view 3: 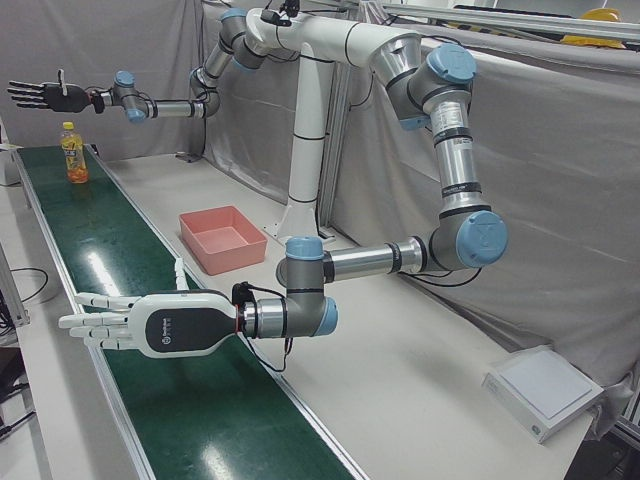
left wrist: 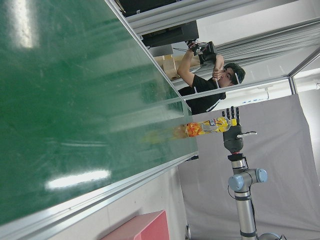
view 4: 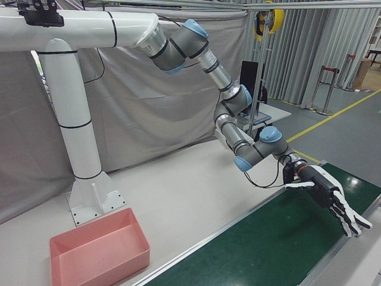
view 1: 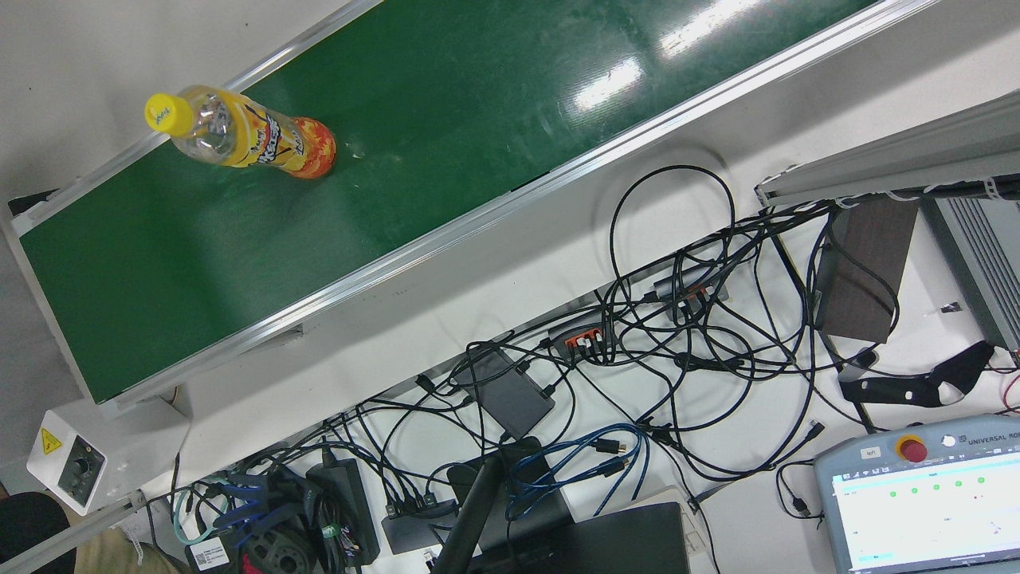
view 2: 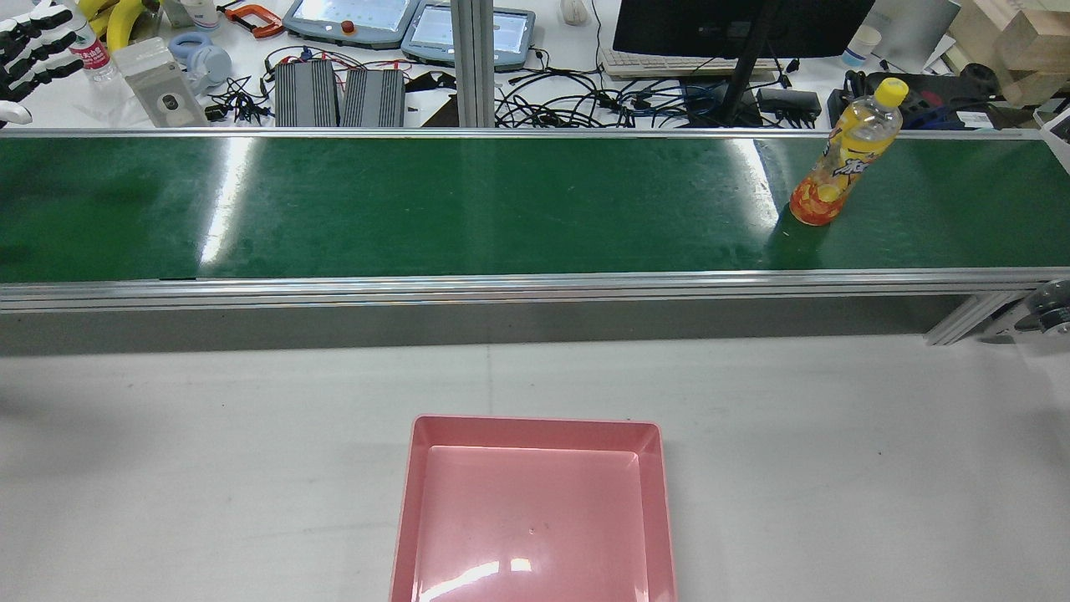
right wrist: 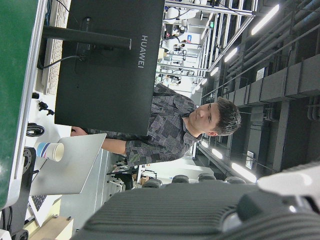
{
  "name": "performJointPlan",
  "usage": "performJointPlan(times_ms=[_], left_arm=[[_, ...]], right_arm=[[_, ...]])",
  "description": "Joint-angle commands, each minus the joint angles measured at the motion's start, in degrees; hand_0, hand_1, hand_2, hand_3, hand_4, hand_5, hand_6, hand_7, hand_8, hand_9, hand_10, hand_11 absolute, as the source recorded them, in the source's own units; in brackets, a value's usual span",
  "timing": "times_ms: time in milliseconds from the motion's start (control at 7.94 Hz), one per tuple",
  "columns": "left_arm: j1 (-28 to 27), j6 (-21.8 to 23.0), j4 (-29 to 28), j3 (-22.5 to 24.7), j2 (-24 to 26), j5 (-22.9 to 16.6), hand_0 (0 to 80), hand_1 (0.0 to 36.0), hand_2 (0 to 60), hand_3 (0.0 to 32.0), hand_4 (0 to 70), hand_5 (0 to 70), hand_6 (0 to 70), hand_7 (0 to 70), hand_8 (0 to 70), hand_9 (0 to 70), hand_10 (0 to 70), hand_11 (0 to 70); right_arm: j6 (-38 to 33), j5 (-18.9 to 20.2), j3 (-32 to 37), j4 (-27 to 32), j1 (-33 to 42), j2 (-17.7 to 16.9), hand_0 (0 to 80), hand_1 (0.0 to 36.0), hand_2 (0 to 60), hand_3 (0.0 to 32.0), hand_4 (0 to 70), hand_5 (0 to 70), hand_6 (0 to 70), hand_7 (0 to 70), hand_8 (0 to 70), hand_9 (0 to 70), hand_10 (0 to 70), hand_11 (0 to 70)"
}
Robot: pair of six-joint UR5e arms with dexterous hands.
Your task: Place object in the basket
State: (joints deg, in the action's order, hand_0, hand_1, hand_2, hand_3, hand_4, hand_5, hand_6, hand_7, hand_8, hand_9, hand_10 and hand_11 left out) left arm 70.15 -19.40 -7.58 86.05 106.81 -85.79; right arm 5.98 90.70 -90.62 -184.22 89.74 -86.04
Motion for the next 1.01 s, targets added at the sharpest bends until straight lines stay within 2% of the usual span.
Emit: performJointPlan(times_ms=[0,504,882], left_arm=[[0.1,0.3,0.5,0.0,0.0,0.0,48.6,11.2,0.0,0.0,15.8,9.6,0.0,0.0,5.2,9.4,7.8,12.6],[0.0,0.3,-0.4,-0.2,0.0,0.2,48.4,8.5,0.0,0.0,15.6,8.9,0.0,0.0,5.2,9.7,8.0,12.7],[0.0,0.4,-0.8,-0.4,0.0,0.2,48.3,8.6,0.0,0.0,16.0,9.4,0.0,0.0,5.5,10.0,7.9,12.6]], right_arm=[[0.0,0.0,0.0,0.0,0.0,0.0,0.0,0.0,0.0,0.0,0.0,0.0,0.0,0.0,0.0,0.0,0.0,0.0],[0.0,0.0,0.0,0.0,0.0,0.0,0.0,0.0,0.0,0.0,0.0,0.0,0.0,0.0,0.0,0.0,0.0,0.0],[0.0,0.0,0.0,0.0,0.0,-0.1,0.0,0.0,0.0,0.0,0.0,0.0,0.0,0.0,0.0,0.0,0.0,0.0]])
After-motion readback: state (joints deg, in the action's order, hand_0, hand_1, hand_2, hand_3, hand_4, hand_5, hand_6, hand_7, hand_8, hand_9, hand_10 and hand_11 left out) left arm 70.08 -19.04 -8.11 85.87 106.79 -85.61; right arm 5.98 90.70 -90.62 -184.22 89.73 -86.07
